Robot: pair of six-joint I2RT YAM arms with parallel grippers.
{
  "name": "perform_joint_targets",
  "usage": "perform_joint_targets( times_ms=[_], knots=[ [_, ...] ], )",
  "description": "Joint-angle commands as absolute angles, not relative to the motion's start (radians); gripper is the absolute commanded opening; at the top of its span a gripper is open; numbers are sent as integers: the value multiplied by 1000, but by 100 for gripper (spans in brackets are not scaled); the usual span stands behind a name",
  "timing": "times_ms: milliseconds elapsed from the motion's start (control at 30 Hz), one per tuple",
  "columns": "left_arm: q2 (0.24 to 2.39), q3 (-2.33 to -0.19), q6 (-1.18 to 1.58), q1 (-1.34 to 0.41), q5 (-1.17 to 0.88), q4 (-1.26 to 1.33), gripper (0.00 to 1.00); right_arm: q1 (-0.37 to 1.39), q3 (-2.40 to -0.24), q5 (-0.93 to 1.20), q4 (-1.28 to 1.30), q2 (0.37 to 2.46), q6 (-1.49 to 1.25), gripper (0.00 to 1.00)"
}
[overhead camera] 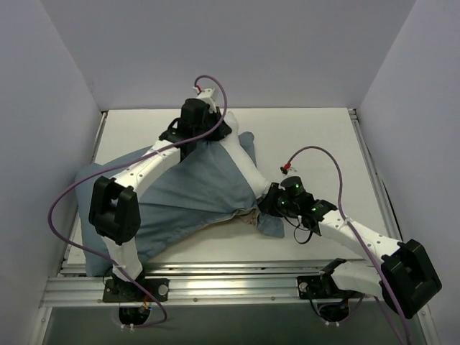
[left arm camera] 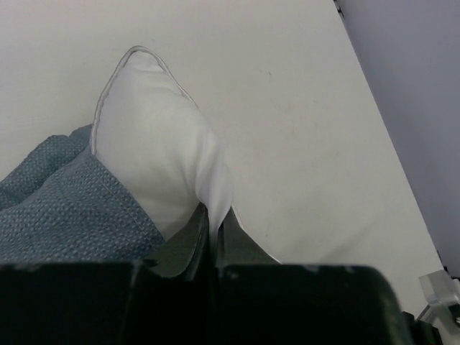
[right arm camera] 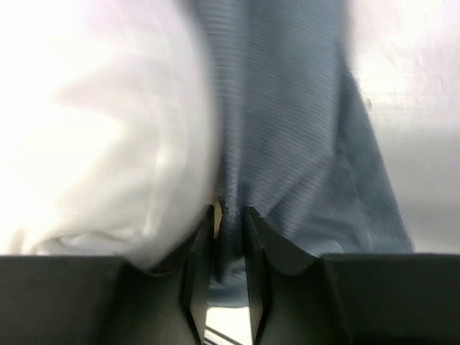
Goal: Remove the pillowcase from the pillow
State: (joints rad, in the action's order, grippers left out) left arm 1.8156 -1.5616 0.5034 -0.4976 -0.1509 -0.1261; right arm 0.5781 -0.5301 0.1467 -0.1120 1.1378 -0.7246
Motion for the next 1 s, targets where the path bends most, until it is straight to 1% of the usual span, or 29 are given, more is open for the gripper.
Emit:
perform_joint_targets(
  times_ms=[0, 33, 67, 100, 133, 167, 200, 233, 267, 300, 333, 367, 400, 467, 500, 533, 567, 600, 733, 767, 833, 867, 900, 967],
  knots=[
    [1883, -1725, 447, -569, -227, -44, 2, 609, -646, 103, -97, 1080, -637, 21],
    [1899, -1747, 421, -572, -219, -52, 2, 611, -659, 75, -24, 1051, -623, 32],
    [1922, -1775, 405, -575, -216, -55, 5, 611, -681, 46, 10, 1036, -617, 39],
    [1930, -1784, 393, -577, -215, -55, 9, 609, -690, 5, 56, 1019, -612, 44],
    [1936, -1792, 378, -577, -213, -55, 16, 607, -699, 0, 128, 988, -606, 54],
    [1937, -1798, 344, -577, -213, -63, 25, 607, -710, -30, 161, 973, -600, 59],
    [1934, -1802, 327, -584, -212, -67, 39, 607, -725, -40, 190, 957, -597, 62],
    [1925, -1801, 296, -589, -213, -74, 47, 607, -732, -40, 231, 927, -597, 68],
    [1898, -1796, 278, -595, -209, -80, 56, 609, -739, -40, 253, 913, -592, 70],
    [1881, -1778, 264, -612, -190, -83, 73, 609, -755, -43, 271, 901, -595, 71],
    [1861, -1767, 232, -623, -166, -93, 80, 609, -764, -51, 302, 882, -597, 73],
    [1817, -1753, 216, -635, -113, -110, 84, 609, -773, -55, 314, 876, -589, 74],
    [1792, -1737, 207, -647, -83, -120, 90, 609, -779, -61, 325, 864, -584, 75],
    [1705, -1689, 199, -686, -13, -168, 95, 609, -792, -87, 324, 861, -572, 77],
    [1674, -1671, 205, -699, 96, -188, 96, 606, -790, -94, 310, 870, -560, 77],
    [1642, -1625, 236, -725, 156, -218, 97, 598, -785, -98, 301, 883, -551, 78],
    [1581, -1599, 264, -735, 217, -280, 97, 594, -782, -100, 292, 900, -542, 78],
    [1550, -1570, 299, -739, 321, -316, 97, 588, -779, -100, 270, 940, -526, 78],
    [1381, -1369, 476, -739, 483, -486, 97, 575, -759, -110, 197, 1026, -497, 75],
    [1303, -1265, 507, -735, 492, -521, 96, 569, -752, -83, 178, 1037, -488, 75],
    [1228, -1162, 588, -732, 511, -540, 96, 560, -741, -26, 115, 1072, -460, 77],
    [1165, -1069, 615, -721, 514, -555, 95, 558, -729, 50, 94, 1084, -451, 78],
    [1138, -1027, 636, -716, 515, -558, 95, 558, -721, 92, 46, 1107, -440, 80],
    [1091, -961, 681, -701, 509, -552, 94, 554, -704, 168, 11, 1133, -422, 80]
  ],
)
